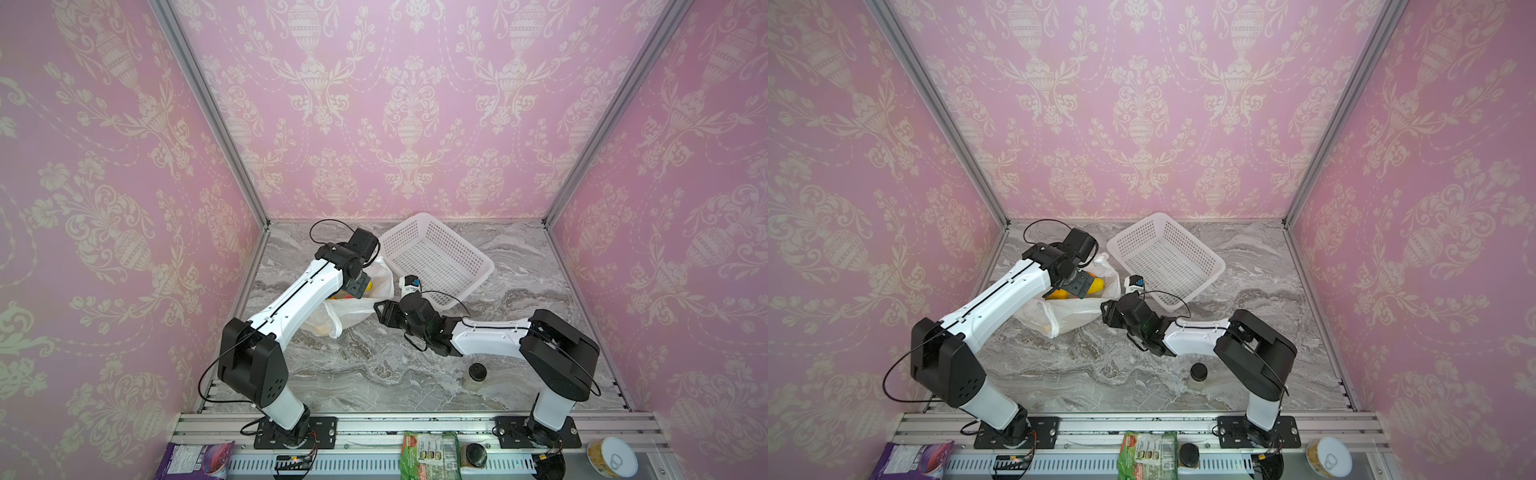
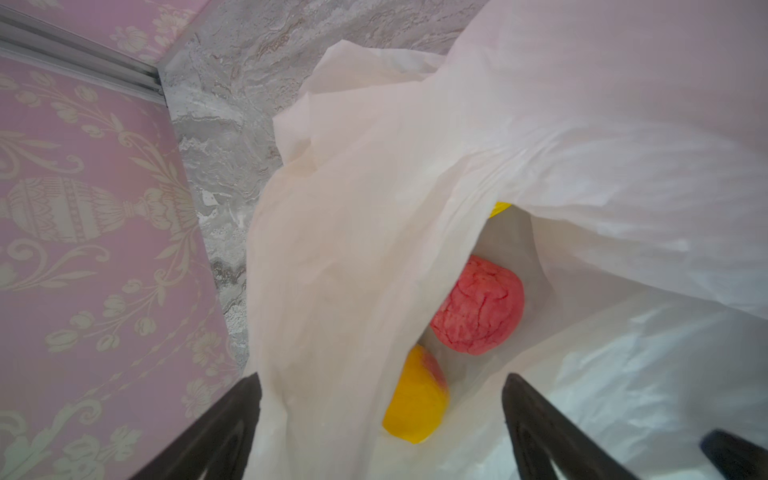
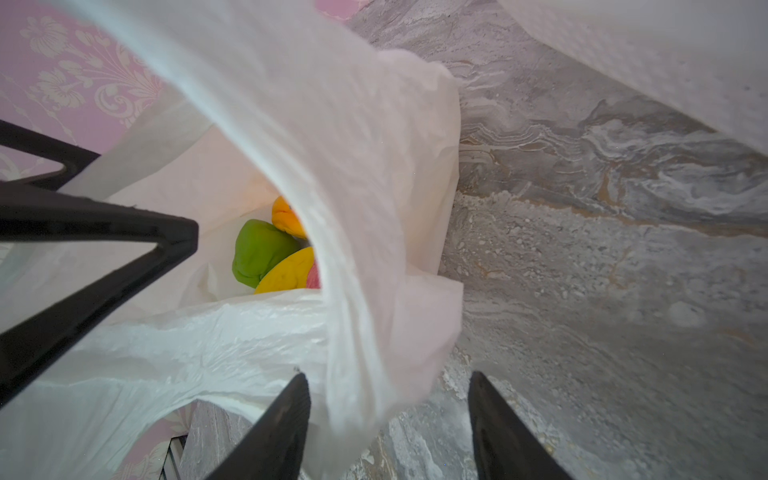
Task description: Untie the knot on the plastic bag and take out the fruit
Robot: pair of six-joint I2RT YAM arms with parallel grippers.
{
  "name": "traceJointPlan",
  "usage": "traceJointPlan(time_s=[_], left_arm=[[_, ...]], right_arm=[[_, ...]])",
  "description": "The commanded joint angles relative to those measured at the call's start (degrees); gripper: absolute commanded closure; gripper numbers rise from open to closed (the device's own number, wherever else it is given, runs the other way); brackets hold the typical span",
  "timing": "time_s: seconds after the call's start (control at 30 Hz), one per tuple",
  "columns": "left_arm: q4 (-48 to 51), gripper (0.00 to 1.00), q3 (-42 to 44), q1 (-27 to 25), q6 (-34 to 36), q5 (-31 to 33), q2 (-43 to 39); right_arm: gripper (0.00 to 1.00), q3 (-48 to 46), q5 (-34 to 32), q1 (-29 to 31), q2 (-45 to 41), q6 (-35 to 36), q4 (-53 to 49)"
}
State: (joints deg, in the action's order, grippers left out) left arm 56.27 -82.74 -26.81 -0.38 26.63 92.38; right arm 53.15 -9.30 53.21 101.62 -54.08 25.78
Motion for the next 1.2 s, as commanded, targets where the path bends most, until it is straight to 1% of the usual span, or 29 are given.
traceJointPlan(time_s=[0.0,0.07,0.13,0.2,0.23,0.27,0.33,0.37,0.43,0.5,0.63,0.7,0.8,0.87,0.9,1.03,1.17], left_arm=[[-2.84,0.07,1.45,0.26,1.77,8.10,-1.76],[-3.50,0.09,2.17,0.51,1.65,9.82,-1.22],[-2.84,0.17,1.59,0.61,0.97,9.81,-0.22],[-2.49,0.37,0.81,0.70,0.57,9.64,0.26],[-2.63,0.51,0.59,0.93,0.39,9.62,0.26],[-2.82,0.62,0.41,1.40,0.34,9.22,0.03],[-3.19,0.81,-0.07,2.69,-0.11,7.33,-0.58],[-3.29,0.89,-0.58,3.28,-0.38,6.22,-0.90],[-3.63,1.00,-1.96,3.77,-0.54,5.00,-1.51],[-4.56,1.00,-3.79,3.87,-0.54,4.29,-2.32],[-4.43,1.00,-10.57,3.96,-0.61,3.56,-3.42],[-4.83,1.00,-13.45,3.96,-0.43,4.95,-3.73],[-10.57,1.00,-12.87,4.13,0.91,9.10,-5.24],[-14.55,1.00,-12.66,5.25,1.81,9.64,-5.27],[-15.01,1.00,-13.59,5.97,2.03,9.19,-4.41],[-12.79,1.00,-23.46,8.91,3.17,9.40,2.40],[-10.47,1.00,-35.59,9.14,4.80,7.91,7.48]], right_arm=[[0.38,-0.94,1.16,-0.39,-0.82,-0.66,1.68],[0.39,-1.18,1.23,-0.44,-0.68,-0.81,1.97],[0.39,-1.57,1.23,-0.46,-0.63,-0.89,2.54],[0.39,-1.82,1.19,-0.44,-0.70,-0.98,2.69],[0.39,-1.99,0.96,-0.46,-0.88,-0.94,2.70],[0.39,-2.23,0.77,-0.42,-1.11,-0.89,2.70],[0.38,-2.83,0.20,-0.47,-1.73,-0.77,2.85],[0.37,-3.13,-0.21,-0.47,-2.15,-0.60,2.80],[0.34,-3.80,-1.22,-0.47,-3.25,0.15,2.55],[0.31,-4.15,-2.40,-0.48,-4.48,0.98,1.97],[0.24,-4.43,-4.63,-0.43,-6.89,3.09,0.34],[0.20,-4.83,-5.13,-0.46,-8.16,4.50,0.48],[0.14,-5.06,-6.14,-0.44,-9.98,6.82,0.18],[0.12,-5.06,-7.37,-0.45,-11.03,8.20,-0.63],[0.11,-5.06,-7.83,-0.43,-11.47,8.69,-0.87],[0.09,-4.83,-8.80,-0.45,-12.58,10.10,-2.48],[0.07,-5.59,-7.54,-0.56,-13.25,11.56,-0.98]])
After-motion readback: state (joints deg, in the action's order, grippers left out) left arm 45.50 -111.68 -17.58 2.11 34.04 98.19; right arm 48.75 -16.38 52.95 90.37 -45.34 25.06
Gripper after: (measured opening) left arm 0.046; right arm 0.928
